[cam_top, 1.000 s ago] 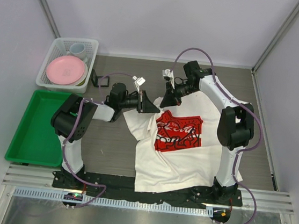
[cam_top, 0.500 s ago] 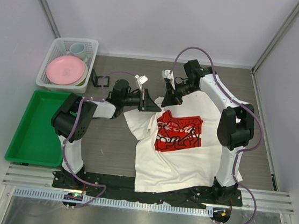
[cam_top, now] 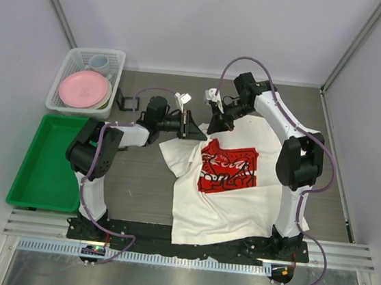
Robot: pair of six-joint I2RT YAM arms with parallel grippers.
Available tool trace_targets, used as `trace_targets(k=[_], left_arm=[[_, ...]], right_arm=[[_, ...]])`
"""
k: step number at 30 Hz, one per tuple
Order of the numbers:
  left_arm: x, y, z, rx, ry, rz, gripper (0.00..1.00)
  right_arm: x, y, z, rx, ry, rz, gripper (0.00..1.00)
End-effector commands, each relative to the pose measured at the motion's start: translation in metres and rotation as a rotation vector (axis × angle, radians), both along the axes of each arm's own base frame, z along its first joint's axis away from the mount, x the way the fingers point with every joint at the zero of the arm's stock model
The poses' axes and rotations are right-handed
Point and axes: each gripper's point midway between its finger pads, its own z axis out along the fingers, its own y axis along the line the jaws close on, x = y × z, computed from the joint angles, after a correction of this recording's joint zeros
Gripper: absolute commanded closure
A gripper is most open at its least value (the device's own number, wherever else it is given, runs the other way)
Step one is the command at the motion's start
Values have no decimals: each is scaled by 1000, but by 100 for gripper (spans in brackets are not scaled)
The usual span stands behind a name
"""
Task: Pin the brooch onto the clothing
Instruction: Pin the brooch onto the flattened clothing.
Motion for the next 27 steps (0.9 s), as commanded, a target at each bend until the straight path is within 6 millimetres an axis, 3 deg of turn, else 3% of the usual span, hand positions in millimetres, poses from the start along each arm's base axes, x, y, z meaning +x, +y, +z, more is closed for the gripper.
trace_targets(k=[1,24,26,27], left_arm=[[47,14,-34,106,79,229,100],[46,12,-38,99,106,222,100],[45,12,-30,61,81,220,100],[49,10,-16,8,30,226,100]], right_arm=[[-79,40,60,196,197,177,99],[-84,45,61,197,202,222,99],[-83,44,60,188,205,219,99],[-83,44,59,186,210,215,99]])
